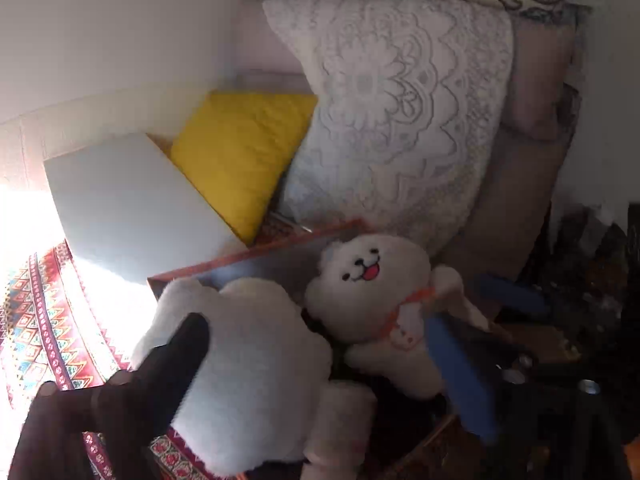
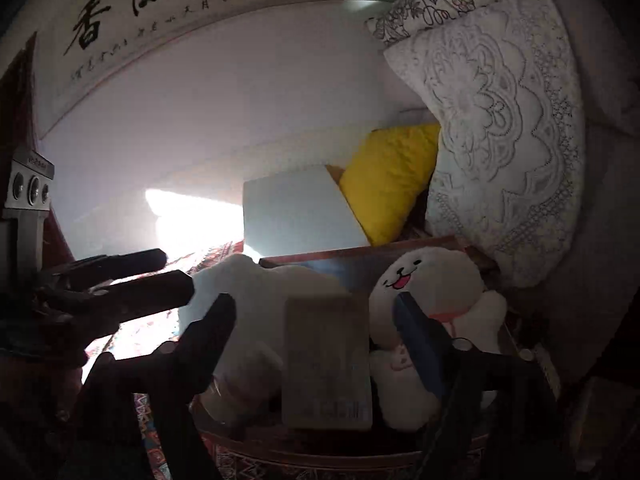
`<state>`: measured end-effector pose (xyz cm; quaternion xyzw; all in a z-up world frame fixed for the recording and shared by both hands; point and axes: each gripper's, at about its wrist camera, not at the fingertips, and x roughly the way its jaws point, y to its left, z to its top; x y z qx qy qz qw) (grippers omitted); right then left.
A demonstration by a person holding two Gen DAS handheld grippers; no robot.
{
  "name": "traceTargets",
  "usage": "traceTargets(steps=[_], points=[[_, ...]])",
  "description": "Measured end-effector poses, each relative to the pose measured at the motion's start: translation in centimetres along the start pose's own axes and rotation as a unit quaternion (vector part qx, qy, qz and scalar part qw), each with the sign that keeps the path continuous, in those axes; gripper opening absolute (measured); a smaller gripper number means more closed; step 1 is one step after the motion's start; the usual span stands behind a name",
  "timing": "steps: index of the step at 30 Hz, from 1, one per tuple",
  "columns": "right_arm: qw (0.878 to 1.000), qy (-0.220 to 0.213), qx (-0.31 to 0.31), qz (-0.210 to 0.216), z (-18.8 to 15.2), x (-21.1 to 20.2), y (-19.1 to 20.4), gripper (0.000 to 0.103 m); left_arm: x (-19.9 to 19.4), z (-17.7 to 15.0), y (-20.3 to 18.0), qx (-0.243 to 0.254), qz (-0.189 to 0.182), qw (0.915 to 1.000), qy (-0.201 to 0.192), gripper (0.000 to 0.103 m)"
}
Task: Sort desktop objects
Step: 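Carry the pill bottle and card into the orange box and open both grippers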
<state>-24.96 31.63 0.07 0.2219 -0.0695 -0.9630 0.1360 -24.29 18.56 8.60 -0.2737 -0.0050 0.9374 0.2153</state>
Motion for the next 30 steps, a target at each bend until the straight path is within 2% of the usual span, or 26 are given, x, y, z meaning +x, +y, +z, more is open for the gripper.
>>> traceTargets(steps=[2, 5, 9, 11, 13, 17, 21, 23, 26, 30], points=[[1.0, 0.002, -0.007, -0.001, -0.1, 0.2, -0.3, 0.094, 0.2, 0.5, 0.0, -0.004, 0.009, 0.9999, -0.012, 0.102], [1.0, 0.015, -0.015, -0.021, -0.2, 0.9, -0.3, 0.094, 1.2, 0.6, -0.2, 0.004, 0.039, 0.9992, -0.009, 0.102], [0.999, 0.03, -0.017, -0.04, -0.8, 1.2, -0.1, 0.097, 2.4, -0.2, -0.4, 0.001, 0.063, 0.9978, 0.02, 0.102], [0.998, 0.037, -0.008, -0.049, -1.2, 1.0, 0.2, 0.102, 2.7, -0.9, -0.8, 0.012, 0.079, 0.9961, 0.037, 0.102], [0.997, 0.046, 0.003, -0.069, -1.8, 0.6, 0.6, 0.103, 2.5, -1.6, -1.2, 0.016, 0.085, 0.9955, 0.039, 0.102], [0.993, 0.062, 0.024, -0.1, -3.1, -0.7, 2.4, 0.103, 1.2, -2.7, -2.0, 0.02, 0.102, 0.9938, 0.04, 0.102], [0.983, 0.092, 0.044, -0.154, -4.4, -2.0, 4.2, 0.103, -1.0, -4.0, -2.9, 0.025, 0.124, 0.9909, 0.046, 0.102], [0.978, 0.116, 0.066, -0.158, -5.2, -2.8, 4.8, 0.103, -2.3, -4.8, -3.0, 0.026, 0.132, 0.9898, 0.047, 0.102], [0.976, 0.144, 0.099, -0.133, -6.5, -4.3, 5.7, 0.103, -4.2, -5.9, -2.7, 0.012, 0.135, 0.9893, 0.056, 0.102], [0.975, 0.14, 0.091, -0.145, -7.4, -6.6, 7.6, 0.103, -6.4, -7.3, -2.3, -0.012, 0.151, 0.9864, 0.065, 0.102]])
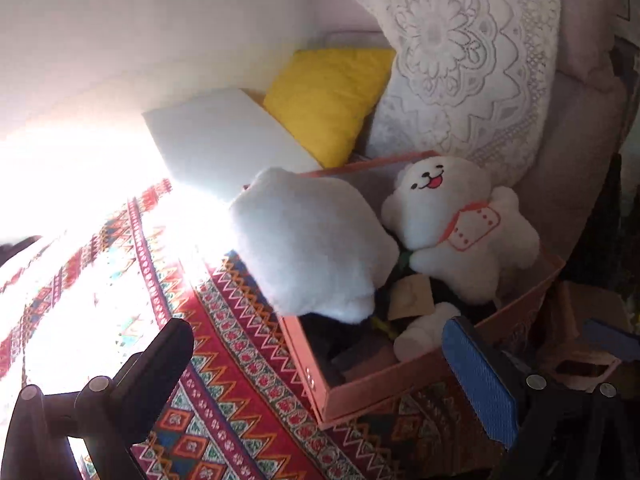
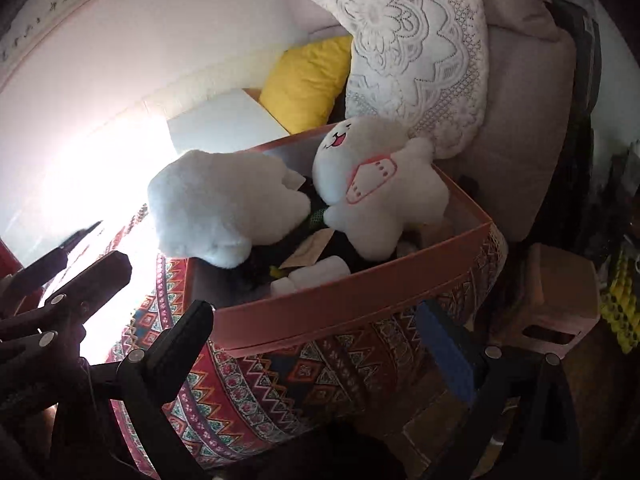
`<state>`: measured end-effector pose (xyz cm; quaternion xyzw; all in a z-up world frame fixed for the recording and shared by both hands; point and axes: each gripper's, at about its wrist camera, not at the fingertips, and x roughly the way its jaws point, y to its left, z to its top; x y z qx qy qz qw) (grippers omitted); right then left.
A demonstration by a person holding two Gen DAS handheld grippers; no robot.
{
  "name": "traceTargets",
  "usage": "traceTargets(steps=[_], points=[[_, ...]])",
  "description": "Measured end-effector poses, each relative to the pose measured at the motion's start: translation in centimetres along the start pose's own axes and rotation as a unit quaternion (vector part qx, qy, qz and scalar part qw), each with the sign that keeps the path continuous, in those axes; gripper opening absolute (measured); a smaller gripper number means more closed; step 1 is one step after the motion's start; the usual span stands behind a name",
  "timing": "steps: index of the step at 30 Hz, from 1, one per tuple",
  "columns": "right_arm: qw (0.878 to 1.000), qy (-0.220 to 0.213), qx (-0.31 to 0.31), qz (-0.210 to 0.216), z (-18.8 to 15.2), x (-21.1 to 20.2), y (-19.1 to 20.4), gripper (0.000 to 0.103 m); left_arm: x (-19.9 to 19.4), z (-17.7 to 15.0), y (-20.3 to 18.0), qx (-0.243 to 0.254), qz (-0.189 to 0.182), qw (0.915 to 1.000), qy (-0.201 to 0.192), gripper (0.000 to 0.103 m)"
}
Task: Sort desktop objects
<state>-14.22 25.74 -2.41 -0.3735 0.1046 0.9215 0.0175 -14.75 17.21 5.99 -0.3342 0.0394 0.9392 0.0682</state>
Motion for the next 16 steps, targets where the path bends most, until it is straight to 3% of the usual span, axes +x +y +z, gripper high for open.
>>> traceTargets(steps=[16], points=[[1.0, -0.015, -0.003, -0.019, -3.8, -5.2, 2.4, 0.103, -7.0, -3.8, 0.7, 0.006, -0.016, 0.9992, -0.037, 0.102]])
